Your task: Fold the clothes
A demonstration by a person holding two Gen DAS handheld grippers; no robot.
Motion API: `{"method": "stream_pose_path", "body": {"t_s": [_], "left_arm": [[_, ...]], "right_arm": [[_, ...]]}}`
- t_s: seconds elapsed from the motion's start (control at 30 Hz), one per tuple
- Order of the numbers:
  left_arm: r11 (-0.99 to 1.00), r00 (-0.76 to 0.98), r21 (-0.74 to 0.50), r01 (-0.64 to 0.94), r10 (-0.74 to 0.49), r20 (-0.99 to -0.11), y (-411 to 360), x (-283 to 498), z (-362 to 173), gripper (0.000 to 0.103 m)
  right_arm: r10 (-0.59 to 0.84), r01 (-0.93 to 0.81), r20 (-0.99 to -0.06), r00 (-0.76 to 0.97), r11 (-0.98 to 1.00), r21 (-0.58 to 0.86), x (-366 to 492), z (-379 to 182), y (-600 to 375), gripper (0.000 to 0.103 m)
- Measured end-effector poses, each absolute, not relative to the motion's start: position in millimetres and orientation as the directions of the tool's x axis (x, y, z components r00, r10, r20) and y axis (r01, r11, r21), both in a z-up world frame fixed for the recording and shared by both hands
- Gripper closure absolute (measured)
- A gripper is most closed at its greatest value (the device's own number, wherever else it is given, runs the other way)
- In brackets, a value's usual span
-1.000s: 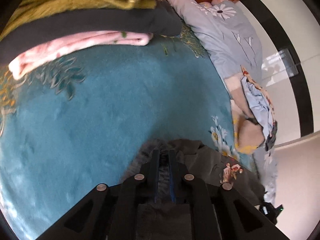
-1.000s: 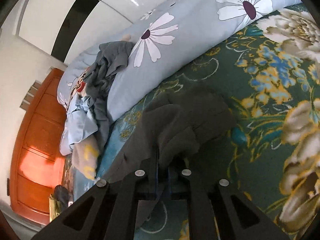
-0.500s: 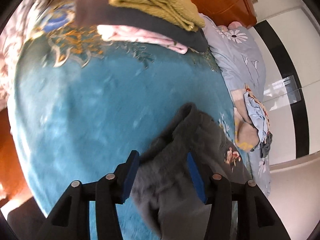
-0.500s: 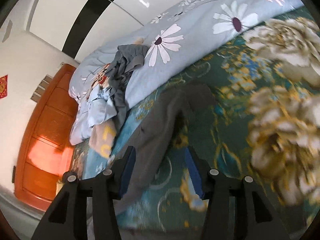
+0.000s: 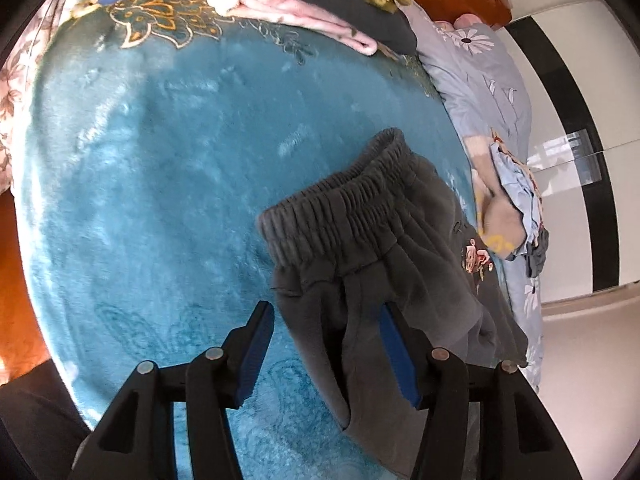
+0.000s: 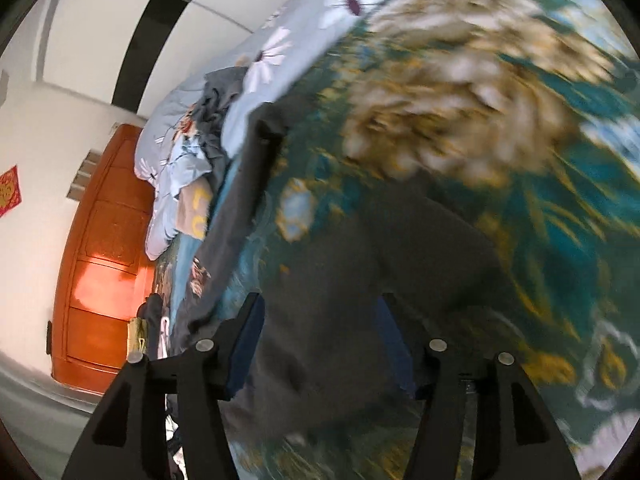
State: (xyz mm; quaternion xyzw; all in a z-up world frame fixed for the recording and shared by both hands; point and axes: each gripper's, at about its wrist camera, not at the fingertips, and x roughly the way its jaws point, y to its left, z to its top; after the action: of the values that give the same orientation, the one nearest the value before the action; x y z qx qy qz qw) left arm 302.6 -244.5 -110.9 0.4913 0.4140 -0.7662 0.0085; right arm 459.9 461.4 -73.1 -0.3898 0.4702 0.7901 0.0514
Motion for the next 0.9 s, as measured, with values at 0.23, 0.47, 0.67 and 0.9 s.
{"method": "stream_pose_path", "body": {"t_s": [0.23,0.47,0.67,0.9], "left_arm": [[-0.639,-0.518,-0.630,0.441,0.392,-0.761,-238.9,301.7,-121.2,0.049],[-0.547,-0.536,-0.689,0.476,0.441,-0.720,-249.7,306.2,-133.5,0.050],[-0.532,-0.543,-0.698,0.479,0.446,-0.712,-247.8,305.7,-132.9,0.050],[-0.528,-0.555,-0.704,0.476,0.441,-0.706,-242.9,313.3,-110.3,0.088]], "right_arm": [[-0.313,-0.516,-0.656,-0.687,-0.425,0.743,499.6,-110.1,466.9,0.043],[-0.301,-0.466,-0.563,-0.769,-0.339,0.817,485.3,-124.5,462.1,0.043],[-0.301,-0.484,-0.570,-0.765,-0.316,0.816,465.4,-136.1,457.2,0.089],[-0.303,-0.382,-0.467,-0.831,-0.300,0.874,451.2,-105.2,464.6,0.098]]}}
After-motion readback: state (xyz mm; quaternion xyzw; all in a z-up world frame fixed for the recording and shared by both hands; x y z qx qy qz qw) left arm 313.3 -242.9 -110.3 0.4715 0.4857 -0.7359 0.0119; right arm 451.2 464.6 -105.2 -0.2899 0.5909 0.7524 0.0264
